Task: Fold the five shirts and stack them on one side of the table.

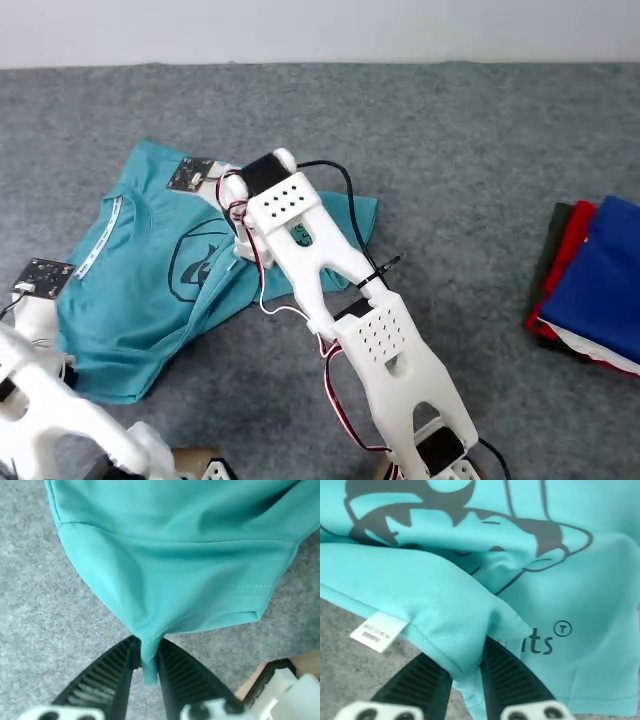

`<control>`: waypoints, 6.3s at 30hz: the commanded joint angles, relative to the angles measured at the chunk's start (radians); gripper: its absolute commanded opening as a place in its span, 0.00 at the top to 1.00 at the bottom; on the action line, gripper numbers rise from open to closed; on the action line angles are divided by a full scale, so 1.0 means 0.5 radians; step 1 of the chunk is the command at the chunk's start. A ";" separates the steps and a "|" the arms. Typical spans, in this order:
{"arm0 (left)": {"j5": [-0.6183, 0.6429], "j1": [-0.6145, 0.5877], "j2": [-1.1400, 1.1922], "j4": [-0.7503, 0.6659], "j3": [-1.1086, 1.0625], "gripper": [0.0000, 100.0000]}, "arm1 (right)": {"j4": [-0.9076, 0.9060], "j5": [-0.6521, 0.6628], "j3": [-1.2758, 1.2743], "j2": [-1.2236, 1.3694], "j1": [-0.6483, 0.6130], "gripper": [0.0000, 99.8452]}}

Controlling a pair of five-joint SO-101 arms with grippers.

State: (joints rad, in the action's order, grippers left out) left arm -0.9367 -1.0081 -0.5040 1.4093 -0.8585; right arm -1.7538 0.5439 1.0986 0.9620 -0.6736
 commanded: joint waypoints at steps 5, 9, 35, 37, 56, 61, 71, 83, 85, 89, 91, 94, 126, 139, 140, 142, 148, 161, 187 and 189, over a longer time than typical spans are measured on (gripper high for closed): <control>0.000 0.015 -0.058 0.031 0.011 0.99 | -0.087 0.117 -0.276 -0.305 0.054 0.99; 0.000 0.015 -0.049 0.031 0.008 0.99 | -0.084 0.144 -0.482 -0.327 0.051 0.91; 0.000 0.018 -0.049 0.021 0.008 0.99 | -0.057 0.107 0.071 -0.072 0.002 0.78; 0.000 0.018 -0.049 0.021 0.008 0.99 | -0.054 0.107 0.074 -0.029 0.002 0.77; 0.000 0.018 -0.058 0.021 0.008 0.99 | -0.091 0.181 0.242 -0.005 0.038 0.99; 0.015 0.018 -0.064 0.046 0.075 0.99 | -0.087 0.184 0.236 -0.330 0.137 0.99; 0.193 0.101 -0.064 0.411 0.588 0.99 | -0.087 0.270 -0.129 -1.085 0.250 0.99; 0.758 0.503 -0.117 0.687 1.343 0.99 | -0.084 0.273 -0.522 -1.969 0.453 0.99; 0.881 0.595 -0.178 0.687 1.441 0.99 | -0.078 0.276 -0.519 -2.079 0.542 0.99; 1.181 0.801 -0.319 0.681 1.597 0.99 | -0.048 0.276 -0.519 -2.303 0.710 0.99; 1.316 0.905 -0.374 0.654 1.674 0.99 | -0.017 0.279 -0.519 -2.410 0.796 0.99; 1.525 0.997 -0.436 0.559 1.821 0.99 | -0.029 0.334 -0.519 -2.533 0.876 0.99; 1.151 1.409 -0.466 0.190 3.337 0.99 | -0.081 0.344 -0.531 -3.239 1.432 0.99; 1.016 1.427 -0.258 0.601 2.668 0.99 | 0.081 0.344 -1.857 -3.230 1.327 0.99; 1.007 1.427 -0.209 0.589 2.539 0.99 | 0.155 0.344 -1.985 -3.224 1.306 0.99; 0.997 1.427 -0.101 0.488 2.309 0.99 | 0.385 0.344 -2.213 -3.211 1.272 0.99; 0.991 1.427 0.276 -0.031 1.987 0.99 | 1.100 0.344 -2.526 -3.027 1.266 0.99; 0.988 1.430 0.976 -1.074 1.996 0.99 | 2.143 0.485 -2.529 -2.475 1.263 0.99; 0.795 1.531 1.755 0.304 3.267 0.99 | 2.576 0.789 -2.154 -1.493 1.165 0.99; 0.743 1.550 1.768 0.470 3.279 0.99 | 2.450 0.789 -2.154 -1.487 1.149 0.99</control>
State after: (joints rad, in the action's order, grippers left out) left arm -0.5224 -0.2501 0.3874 1.5228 0.7296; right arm -0.4572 0.9321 -0.0322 0.2271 -0.0875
